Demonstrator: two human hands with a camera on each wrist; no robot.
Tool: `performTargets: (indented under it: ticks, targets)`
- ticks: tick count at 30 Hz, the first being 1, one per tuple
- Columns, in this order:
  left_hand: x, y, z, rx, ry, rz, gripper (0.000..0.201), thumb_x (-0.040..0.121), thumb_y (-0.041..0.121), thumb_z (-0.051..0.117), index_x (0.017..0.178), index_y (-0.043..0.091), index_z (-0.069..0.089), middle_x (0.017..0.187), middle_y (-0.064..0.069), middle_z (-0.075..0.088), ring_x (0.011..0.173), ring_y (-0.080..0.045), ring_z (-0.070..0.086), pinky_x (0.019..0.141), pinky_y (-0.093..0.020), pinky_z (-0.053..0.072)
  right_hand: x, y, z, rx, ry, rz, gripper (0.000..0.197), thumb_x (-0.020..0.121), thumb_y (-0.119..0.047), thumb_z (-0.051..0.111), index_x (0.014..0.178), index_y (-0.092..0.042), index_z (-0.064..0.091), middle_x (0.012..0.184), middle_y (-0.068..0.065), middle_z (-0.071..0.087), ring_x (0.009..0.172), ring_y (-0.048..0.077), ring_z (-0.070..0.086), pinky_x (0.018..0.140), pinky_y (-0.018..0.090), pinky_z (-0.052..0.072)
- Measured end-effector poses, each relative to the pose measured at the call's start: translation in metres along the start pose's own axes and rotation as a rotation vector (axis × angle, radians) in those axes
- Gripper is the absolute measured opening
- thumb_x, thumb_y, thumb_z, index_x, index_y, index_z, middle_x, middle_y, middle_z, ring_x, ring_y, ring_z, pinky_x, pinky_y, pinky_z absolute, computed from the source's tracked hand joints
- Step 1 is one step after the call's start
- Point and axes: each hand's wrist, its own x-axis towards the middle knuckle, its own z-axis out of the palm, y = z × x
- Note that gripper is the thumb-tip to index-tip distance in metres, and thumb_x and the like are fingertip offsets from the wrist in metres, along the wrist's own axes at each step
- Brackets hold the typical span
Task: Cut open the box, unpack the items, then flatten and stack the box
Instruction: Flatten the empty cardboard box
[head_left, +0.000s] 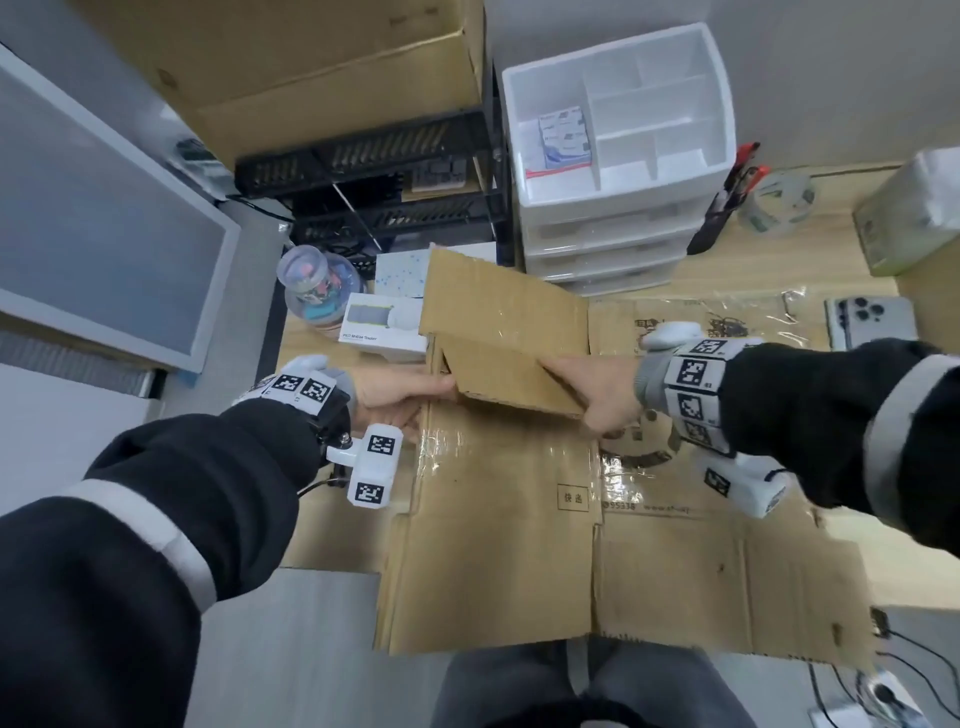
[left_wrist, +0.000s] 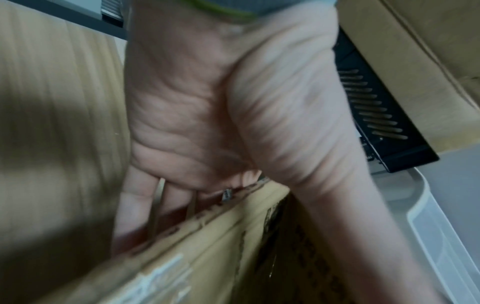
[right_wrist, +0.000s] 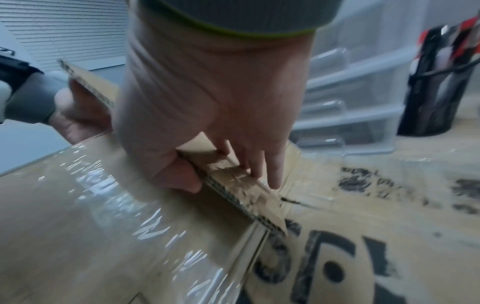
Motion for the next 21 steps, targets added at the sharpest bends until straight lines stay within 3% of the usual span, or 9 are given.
performTargets:
  ticks: [2, 4, 5, 7, 11, 14, 17, 19, 21]
  targets:
    - [0.001, 0.006, -0.003, 0.101, 0.025, -0.040, 0.043, 0.074, 0.037, 0.082, 0.106, 0.011, 0.070, 0.092, -0.014, 0.078, 0.073, -0.015, 0.074, 0.073, -0.028, 0.062, -0.012, 0.010, -0.021, -0.009, -0.003, 0.052, 0.073, 0.085, -0.013, 0.059, 0.152, -0.022, 0.030, 0.131, 0.002, 0.058, 0.083, 0.009, 0.061, 0.061, 0.018, 0.055]
    - [0.005, 0.009, -0.008, 0.177, 0.105, -0.117, 0.049, 0.074, 0.033, 0.085, 0.115, 0.010, 0.071, 0.126, -0.020, 0.068, 0.096, -0.023, 0.070, 0.097, -0.038, 0.055, -0.015, 0.022, -0.037, -0.054, 0.123, 0.100, 0.039, 0.087, -0.020, 0.058, 0.126, -0.017, 0.060, 0.108, 0.001, 0.068, 0.080, 0.015, 0.062, 0.065, 0.026, 0.056]
    - [0.006, 0.011, -0.010, 0.225, 0.145, -0.139, 0.051, 0.076, 0.030, 0.083, 0.120, 0.009, 0.069, 0.133, -0.021, 0.064, 0.099, -0.025, 0.067, 0.101, -0.040, 0.049, -0.013, 0.029, -0.043, -0.070, 0.218, 0.137, 0.024, 0.086, -0.024, 0.059, 0.108, -0.015, 0.065, 0.096, 0.002, 0.069, 0.079, 0.019, 0.063, 0.067, 0.030, 0.055]
    - [0.007, 0.019, 0.002, 0.297, 0.184, -0.149, 0.040, 0.087, 0.020, 0.072, 0.124, 0.005, 0.066, 0.127, -0.020, 0.067, 0.097, -0.027, 0.066, 0.100, -0.039, 0.047, -0.014, 0.052, -0.049, -0.055, 0.441, 0.249, 0.023, 0.085, -0.029, 0.064, 0.098, -0.011, 0.060, 0.090, 0.007, 0.067, 0.077, 0.024, 0.060, 0.065, 0.031, 0.048]
    - [0.002, 0.031, 0.000, 0.340, 0.205, -0.142, 0.014, 0.092, 0.012, 0.068, 0.104, 0.007, 0.072, 0.098, -0.014, 0.076, 0.082, -0.026, 0.072, 0.090, -0.038, 0.054, -0.004, 0.058, -0.051, 0.059, 0.697, 0.441, 0.047, 0.084, -0.043, 0.069, 0.106, -0.005, 0.050, 0.094, 0.014, 0.062, 0.078, 0.031, 0.058, 0.065, 0.036, 0.048]
    - [-0.004, 0.040, 0.002, 0.379, 0.196, -0.146, 0.015, 0.094, 0.007, 0.065, 0.106, 0.000, 0.071, 0.090, -0.018, 0.077, 0.071, -0.024, 0.075, 0.073, -0.033, 0.061, 0.002, 0.047, -0.042, 0.214, 0.548, 0.340, 0.043, 0.090, -0.049, 0.058, 0.106, -0.009, 0.057, 0.095, 0.012, 0.068, 0.078, 0.026, 0.062, 0.070, 0.038, 0.054]
    - [-0.012, 0.052, 0.010, 0.400, 0.198, -0.139, 0.015, 0.096, 0.006, 0.060, 0.103, -0.004, 0.069, 0.081, -0.017, 0.077, 0.060, -0.020, 0.074, 0.054, -0.024, 0.059, 0.005, 0.028, -0.028, 0.396, 0.278, 0.206, 0.054, 0.086, -0.051, 0.058, 0.132, -0.023, 0.049, 0.108, 0.004, 0.070, 0.083, 0.019, 0.072, 0.077, 0.040, 0.061]
    - [-0.015, 0.061, 0.017, 0.413, 0.208, -0.120, 0.019, 0.096, 0.007, 0.062, 0.108, -0.006, 0.069, 0.086, -0.019, 0.077, 0.061, -0.021, 0.074, 0.052, -0.023, 0.059, 0.007, 0.013, -0.019, 0.635, 0.132, 0.178, 0.071, 0.089, -0.053, 0.056, 0.150, -0.029, 0.030, 0.138, 0.011, 0.056, 0.104, 0.027, 0.067, 0.078, 0.039, 0.061]
    - [-0.019, 0.070, 0.026, 0.450, 0.216, -0.087, 0.028, 0.094, 0.009, 0.065, 0.114, -0.011, 0.066, 0.094, -0.025, 0.074, 0.067, -0.026, 0.073, 0.054, -0.027, 0.061, 0.006, -0.004, -0.015, 0.848, 0.040, 0.152, 0.077, 0.091, -0.061, 0.049, 0.156, -0.032, 0.017, 0.158, 0.009, 0.031, 0.123, 0.036, 0.055, 0.086, 0.044, 0.058]
